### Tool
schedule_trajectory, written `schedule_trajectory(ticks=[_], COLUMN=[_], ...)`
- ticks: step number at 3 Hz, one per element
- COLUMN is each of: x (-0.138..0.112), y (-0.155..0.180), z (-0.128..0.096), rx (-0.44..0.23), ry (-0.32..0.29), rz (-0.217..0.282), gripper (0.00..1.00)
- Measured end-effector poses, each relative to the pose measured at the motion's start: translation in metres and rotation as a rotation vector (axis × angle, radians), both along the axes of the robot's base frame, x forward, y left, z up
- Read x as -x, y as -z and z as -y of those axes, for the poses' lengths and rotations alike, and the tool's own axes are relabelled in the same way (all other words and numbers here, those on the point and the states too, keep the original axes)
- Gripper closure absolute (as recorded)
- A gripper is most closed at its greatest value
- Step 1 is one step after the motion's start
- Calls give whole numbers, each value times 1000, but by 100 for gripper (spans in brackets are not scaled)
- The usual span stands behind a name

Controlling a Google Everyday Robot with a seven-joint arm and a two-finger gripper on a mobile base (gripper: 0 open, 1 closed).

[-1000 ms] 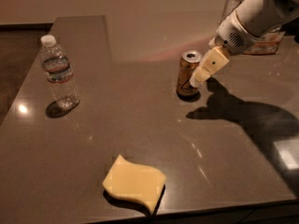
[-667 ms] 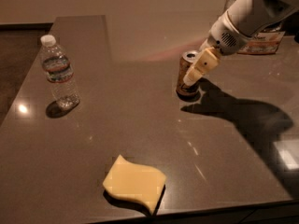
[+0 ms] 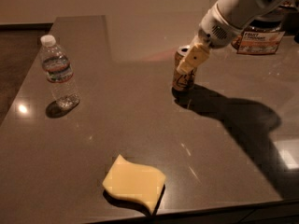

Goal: Move orange can near water bottle

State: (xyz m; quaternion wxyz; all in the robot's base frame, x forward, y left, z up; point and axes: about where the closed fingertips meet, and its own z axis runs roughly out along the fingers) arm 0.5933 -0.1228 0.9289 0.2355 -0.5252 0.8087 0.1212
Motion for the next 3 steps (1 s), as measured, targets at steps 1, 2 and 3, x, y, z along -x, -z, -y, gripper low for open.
schedule_trajectory(ticks=[1,2,3], x=[-1,0,9], y=[-28,-50,-62], z=[-31,-76,-136], rx=[-48,-93,-132], ry=[-81,-182,-281], rz=[33,69,89], gripper=[96,100,100])
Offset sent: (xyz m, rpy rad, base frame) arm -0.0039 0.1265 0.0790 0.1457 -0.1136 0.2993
